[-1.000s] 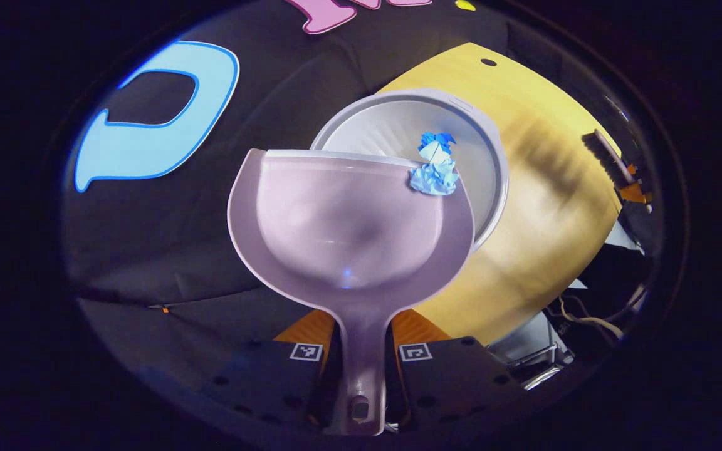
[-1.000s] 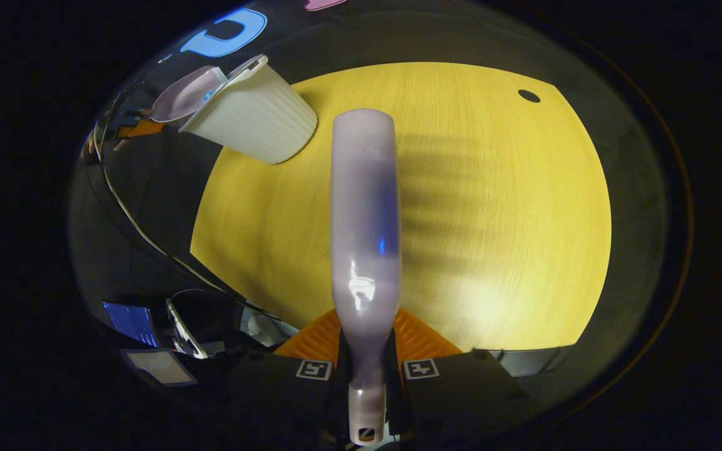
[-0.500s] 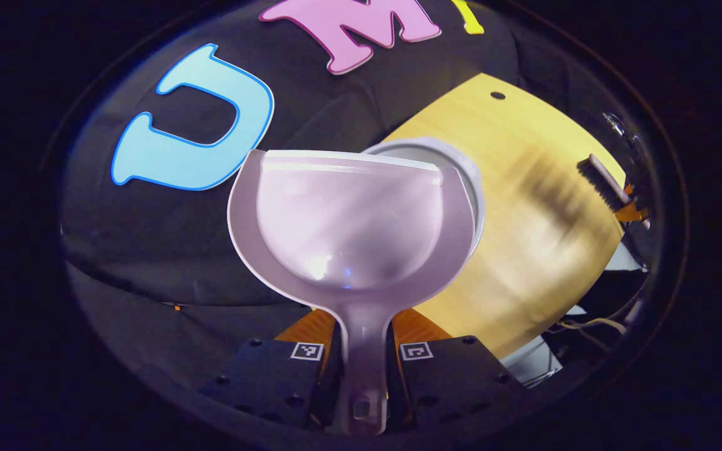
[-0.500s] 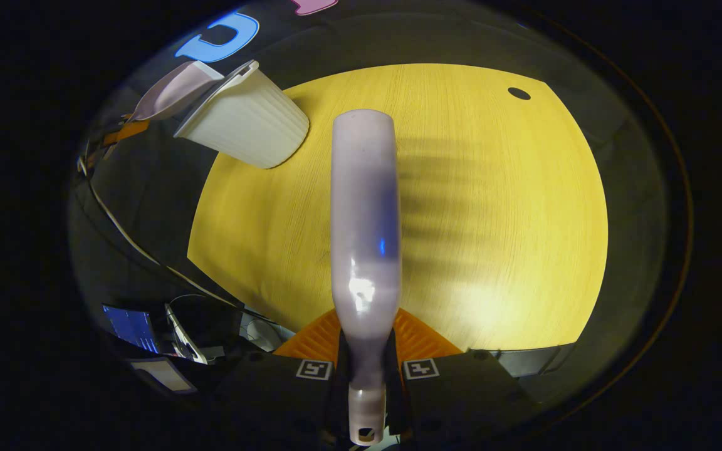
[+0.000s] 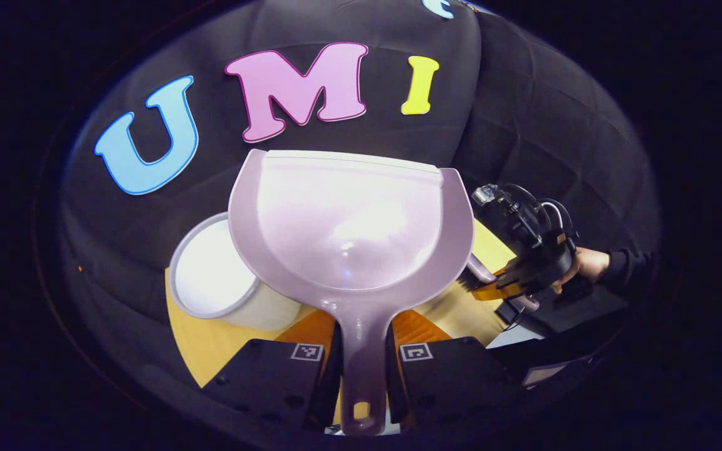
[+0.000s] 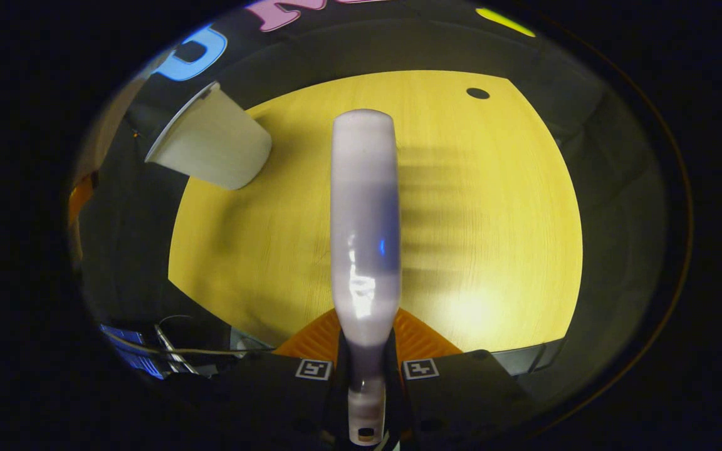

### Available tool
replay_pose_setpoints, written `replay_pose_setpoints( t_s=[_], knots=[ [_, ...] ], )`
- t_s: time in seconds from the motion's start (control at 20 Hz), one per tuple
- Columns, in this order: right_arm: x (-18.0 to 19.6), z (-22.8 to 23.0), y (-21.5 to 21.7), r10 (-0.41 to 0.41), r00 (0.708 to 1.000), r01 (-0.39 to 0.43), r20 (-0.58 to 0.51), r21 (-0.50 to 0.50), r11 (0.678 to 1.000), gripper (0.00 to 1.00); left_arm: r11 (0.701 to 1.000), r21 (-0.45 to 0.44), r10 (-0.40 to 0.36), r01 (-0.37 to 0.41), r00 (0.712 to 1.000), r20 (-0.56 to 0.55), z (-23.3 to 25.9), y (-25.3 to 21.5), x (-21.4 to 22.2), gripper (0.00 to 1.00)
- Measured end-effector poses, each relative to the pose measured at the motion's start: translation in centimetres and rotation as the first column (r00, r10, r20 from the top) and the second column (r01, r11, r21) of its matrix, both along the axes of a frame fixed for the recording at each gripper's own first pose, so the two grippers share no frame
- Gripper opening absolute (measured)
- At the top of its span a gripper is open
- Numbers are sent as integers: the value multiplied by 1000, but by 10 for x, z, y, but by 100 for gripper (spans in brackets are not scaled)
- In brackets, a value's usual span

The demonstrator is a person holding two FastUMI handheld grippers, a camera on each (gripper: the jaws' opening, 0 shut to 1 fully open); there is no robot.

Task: Pick up the small broom and dustpan from the desktop, sweep the trash into the dustpan with the broom, and then empty the trash into the garbage bin.

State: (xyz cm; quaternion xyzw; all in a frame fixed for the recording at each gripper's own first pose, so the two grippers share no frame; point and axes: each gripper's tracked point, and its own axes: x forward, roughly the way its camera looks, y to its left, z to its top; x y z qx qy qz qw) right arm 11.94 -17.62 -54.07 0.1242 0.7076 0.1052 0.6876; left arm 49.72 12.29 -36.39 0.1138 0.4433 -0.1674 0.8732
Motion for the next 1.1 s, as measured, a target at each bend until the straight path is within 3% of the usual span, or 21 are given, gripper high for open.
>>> replay_pose_setpoints(
  t_s=[0.15, 0.3, 0.5, 0.7, 0.9, 1.1],
  knots=[
    [-11, -26, -25, 54, 998, -56, -22, -61, 997, 27, 995, -42, 84, -86, 995, -56, -37, 28, -11, 28],
    [-18, -47, -19, 37, 997, -40, -64, -46, 998, 27, 980, -34, 190, -198, 970, -154, -97, 44, -23, 28],
    [-22, -76, -9, 36, 993, -43, -115, -61, 997, 27, 939, -41, 318, -341, 909, -270, -154, 64, -31, 29],
    [-21, -101, 1, 100, 985, -111, -140, -76, 991, 27, 903, 28, 417, -429, 856, -306, -208, 79, -32, 28],
    [-31, -112, 15, 133, 976, -152, -170, -103, 983, 27, 870, -20, 453, -492, 817, -358, -210, 77, -19, 28],
    [-30, -120, 29, 159, 970, -178, -182, -90, 980, 27, 867, 28, 469, -497, 798, -379, -212, 78, -19, 30]
  ],
)
